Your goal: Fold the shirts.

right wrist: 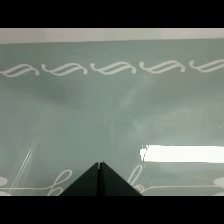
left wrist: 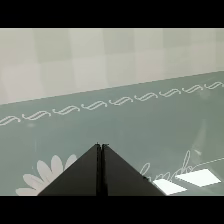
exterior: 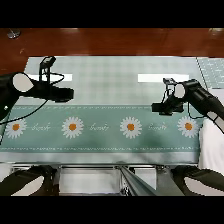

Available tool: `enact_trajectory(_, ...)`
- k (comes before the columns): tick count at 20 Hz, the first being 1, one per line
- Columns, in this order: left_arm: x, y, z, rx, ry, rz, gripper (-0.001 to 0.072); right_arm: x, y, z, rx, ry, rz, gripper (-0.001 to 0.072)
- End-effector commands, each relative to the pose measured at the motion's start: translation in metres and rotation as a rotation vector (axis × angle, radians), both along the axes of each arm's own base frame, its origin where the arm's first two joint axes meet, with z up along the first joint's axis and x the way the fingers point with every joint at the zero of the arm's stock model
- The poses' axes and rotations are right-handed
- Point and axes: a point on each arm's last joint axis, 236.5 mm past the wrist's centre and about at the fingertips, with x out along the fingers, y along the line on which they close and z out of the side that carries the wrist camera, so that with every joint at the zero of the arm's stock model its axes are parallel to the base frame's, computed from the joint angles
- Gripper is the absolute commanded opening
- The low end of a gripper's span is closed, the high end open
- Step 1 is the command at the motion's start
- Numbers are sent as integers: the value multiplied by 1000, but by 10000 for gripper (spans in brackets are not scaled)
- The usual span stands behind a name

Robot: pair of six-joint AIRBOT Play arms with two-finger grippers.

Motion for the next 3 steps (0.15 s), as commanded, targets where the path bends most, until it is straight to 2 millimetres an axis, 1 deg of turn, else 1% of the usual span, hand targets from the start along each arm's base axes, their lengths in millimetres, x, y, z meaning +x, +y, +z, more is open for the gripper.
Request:
enact_trajectory(1,0,1,0,1,2,2,26,0,0,0,-2,2,0,34)
enact_trajectory(3,0,1,0,1,2,2,26,0,0,0,-2,2,0,34)
